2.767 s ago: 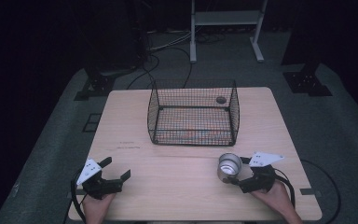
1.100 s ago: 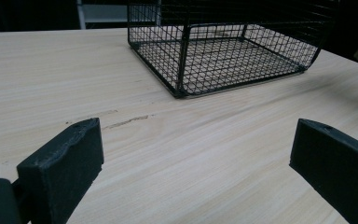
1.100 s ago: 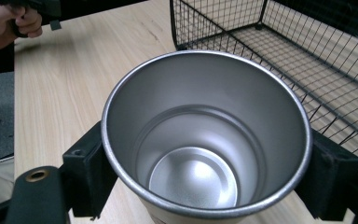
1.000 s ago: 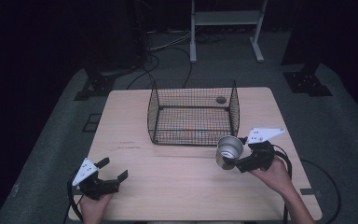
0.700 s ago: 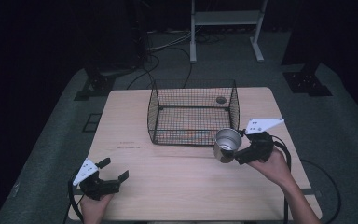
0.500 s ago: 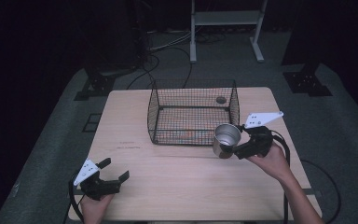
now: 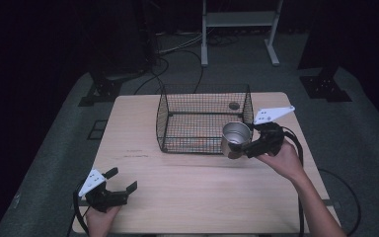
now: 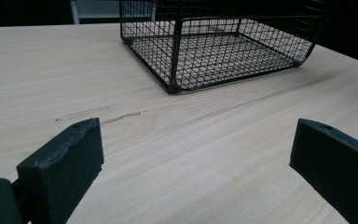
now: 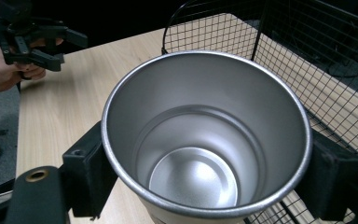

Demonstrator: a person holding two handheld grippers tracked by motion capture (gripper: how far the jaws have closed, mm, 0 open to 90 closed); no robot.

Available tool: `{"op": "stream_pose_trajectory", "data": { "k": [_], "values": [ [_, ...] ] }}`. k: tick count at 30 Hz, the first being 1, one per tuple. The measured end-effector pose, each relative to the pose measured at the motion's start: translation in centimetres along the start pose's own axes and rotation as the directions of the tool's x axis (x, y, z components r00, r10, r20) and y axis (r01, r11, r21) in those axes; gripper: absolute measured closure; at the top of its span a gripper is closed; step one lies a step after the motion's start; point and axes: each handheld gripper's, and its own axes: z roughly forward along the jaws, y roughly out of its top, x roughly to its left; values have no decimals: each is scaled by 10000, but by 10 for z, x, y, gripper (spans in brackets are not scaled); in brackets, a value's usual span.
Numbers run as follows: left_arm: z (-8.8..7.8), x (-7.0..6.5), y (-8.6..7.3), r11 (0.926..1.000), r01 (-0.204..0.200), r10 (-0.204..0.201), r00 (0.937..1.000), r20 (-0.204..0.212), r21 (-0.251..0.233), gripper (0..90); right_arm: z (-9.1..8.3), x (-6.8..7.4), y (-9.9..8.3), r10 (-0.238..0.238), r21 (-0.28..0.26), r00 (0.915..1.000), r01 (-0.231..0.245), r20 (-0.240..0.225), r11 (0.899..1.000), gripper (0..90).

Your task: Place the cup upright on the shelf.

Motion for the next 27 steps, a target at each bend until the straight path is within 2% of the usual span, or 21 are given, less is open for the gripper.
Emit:
{"op": "stream_pose_trajectory", "data": {
  "k": [14,24,27],
  "values": [
    [-3,2,0,10000,-11,11,10000,-85,-23,16,7,-6,29,-156,41,9998,155,143,9999,175],
    [-2,2,0,10000,-17,17,10000,-66,2,16,24,-13,52,-233,81,9996,231,184,9997,176],
    [-2,2,0,10000,-75,76,10000,-46,39,15,30,-14,57,-312,245,9992,306,239,9992,175]
  ]
}}
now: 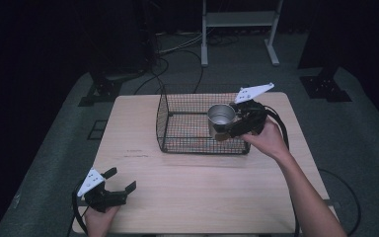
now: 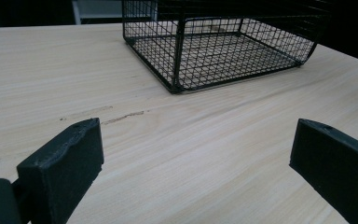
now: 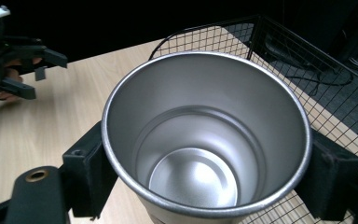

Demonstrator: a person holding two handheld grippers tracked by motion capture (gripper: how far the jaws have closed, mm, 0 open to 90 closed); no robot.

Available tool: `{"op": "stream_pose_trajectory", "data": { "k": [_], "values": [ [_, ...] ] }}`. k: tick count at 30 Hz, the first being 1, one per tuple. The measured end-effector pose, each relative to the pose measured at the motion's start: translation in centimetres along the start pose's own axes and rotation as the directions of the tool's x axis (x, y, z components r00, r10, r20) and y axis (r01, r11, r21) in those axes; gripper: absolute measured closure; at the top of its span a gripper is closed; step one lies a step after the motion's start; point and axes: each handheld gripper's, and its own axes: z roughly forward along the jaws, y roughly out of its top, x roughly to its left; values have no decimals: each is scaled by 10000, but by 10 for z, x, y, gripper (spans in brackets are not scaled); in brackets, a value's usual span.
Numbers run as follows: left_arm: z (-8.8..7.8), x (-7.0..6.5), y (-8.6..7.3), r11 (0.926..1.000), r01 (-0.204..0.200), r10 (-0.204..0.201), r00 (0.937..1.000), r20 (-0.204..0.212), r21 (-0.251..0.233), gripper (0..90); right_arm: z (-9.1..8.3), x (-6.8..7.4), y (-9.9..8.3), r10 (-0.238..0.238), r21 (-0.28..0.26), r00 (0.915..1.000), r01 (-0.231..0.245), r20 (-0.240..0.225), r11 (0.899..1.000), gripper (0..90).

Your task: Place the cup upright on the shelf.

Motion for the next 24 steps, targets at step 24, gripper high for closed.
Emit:
{"op": "stream_pose_trajectory", "data": {
  "k": [24],
  "values": [
    [-1,1,0,9997,243,-243,9997,6,89,15,36,-17,35,-102,374,9996,92,251,9993,175]
  ]
}}
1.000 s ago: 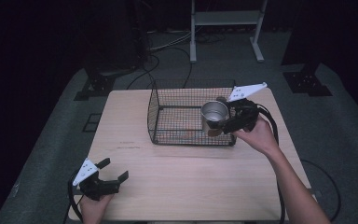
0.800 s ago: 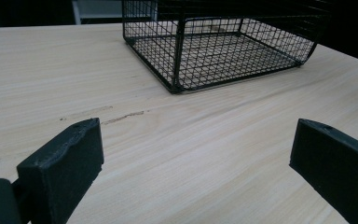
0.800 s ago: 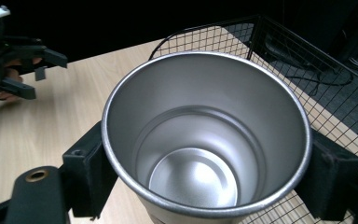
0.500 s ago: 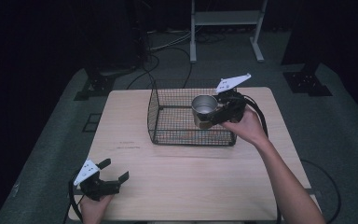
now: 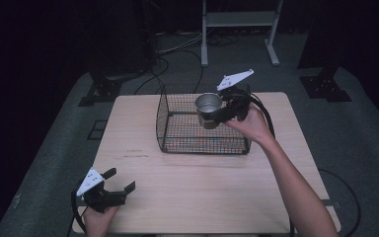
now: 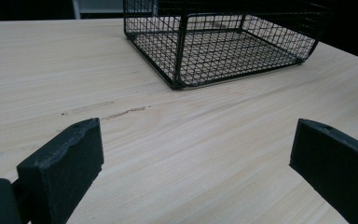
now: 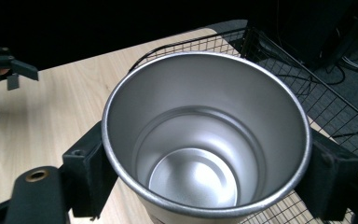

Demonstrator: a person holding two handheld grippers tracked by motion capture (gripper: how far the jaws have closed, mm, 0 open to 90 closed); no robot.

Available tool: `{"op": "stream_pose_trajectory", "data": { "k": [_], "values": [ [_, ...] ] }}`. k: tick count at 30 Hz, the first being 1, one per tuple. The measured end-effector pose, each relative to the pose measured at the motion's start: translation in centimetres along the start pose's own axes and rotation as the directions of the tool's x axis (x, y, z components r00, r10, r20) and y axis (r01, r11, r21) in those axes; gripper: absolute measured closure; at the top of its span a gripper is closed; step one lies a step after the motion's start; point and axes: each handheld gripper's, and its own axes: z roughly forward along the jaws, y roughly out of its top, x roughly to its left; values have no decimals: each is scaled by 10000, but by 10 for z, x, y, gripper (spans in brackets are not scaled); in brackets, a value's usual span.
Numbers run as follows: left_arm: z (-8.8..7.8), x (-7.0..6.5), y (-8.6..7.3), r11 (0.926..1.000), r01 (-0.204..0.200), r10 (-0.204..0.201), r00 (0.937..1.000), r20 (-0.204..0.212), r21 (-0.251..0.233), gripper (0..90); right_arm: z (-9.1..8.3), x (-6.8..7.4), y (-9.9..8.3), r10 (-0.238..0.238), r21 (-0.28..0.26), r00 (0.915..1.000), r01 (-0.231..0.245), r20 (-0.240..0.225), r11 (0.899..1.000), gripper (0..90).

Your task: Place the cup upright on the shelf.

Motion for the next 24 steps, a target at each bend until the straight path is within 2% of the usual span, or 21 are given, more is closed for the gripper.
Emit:
{"op": "stream_pose_trajectory", "data": {
  "k": [7,11,24],
  "values": [
    [1,-1,-1,9999,-95,95,10000,13,91,16,9,-8,5,177,63,9998,-177,37,9998,175],
    [2,-2,0,9997,-170,169,9998,42,153,15,18,-15,6,247,126,9993,-250,281,9996,175],
    [0,-1,1,9998,-183,183,9998,40,69,15,44,-35,-3,833,200,9952,-844,503,9962,175]
  ]
}}
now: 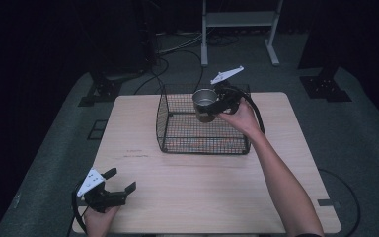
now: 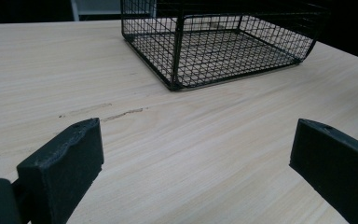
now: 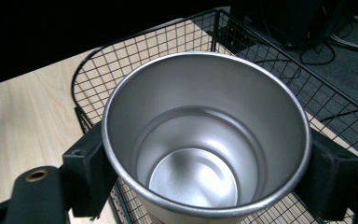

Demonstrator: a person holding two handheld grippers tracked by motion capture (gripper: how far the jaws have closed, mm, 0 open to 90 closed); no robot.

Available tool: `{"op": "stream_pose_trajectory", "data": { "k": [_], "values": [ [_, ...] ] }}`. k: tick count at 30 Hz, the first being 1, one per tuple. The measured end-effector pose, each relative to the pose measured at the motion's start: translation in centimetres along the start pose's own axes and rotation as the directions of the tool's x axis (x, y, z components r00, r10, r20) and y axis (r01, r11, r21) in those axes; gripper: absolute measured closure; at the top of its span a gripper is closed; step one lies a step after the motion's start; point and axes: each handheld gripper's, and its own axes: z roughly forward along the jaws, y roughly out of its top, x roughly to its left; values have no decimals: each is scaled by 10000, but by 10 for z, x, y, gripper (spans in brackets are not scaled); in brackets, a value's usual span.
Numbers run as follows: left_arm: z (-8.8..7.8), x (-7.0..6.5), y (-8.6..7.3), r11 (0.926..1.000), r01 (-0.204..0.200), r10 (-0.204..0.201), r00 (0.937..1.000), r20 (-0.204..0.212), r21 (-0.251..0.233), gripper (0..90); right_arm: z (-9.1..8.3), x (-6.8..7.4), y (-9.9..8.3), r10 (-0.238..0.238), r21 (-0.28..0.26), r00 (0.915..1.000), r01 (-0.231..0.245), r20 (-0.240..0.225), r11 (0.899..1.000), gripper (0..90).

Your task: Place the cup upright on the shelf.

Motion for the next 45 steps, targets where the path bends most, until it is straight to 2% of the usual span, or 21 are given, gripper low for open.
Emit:
{"op": "stream_pose_trajectory", "data": {
  "k": [5,14,23,26,30,34,45],
  "values": [
    [0,0,0,10000,-8,8,10000,-13,20,16,8,-2,-1,115,54,9999,-115,-9,9999,175],
    [-1,1,0,10000,46,-46,10000,-22,-58,16,29,-6,-5,270,459,9996,-272,40,9986,174],
    [-1,1,0,10000,-16,16,10000,-26,-15,16,41,-12,-10,430,676,9991,-432,39,9968,174],
    [-1,1,0,10000,29,-29,10000,-1,-64,16,47,-14,-12,639,638,9979,-631,-109,9960,174],
    [-2,1,0,10000,41,-41,10000,7,-65,16,52,-13,-13,545,753,9985,-538,-71,9957,174],
    [-2,1,0,10000,23,-23,10000,-7,-42,15,58,-16,-17,735,946,9973,-734,21,9928,172],
    [-2,1,0,9999,81,-80,10000,14,-89,16,71,-22,-25,818,1461,9966,-820,77,9859,171]
  ]
}}
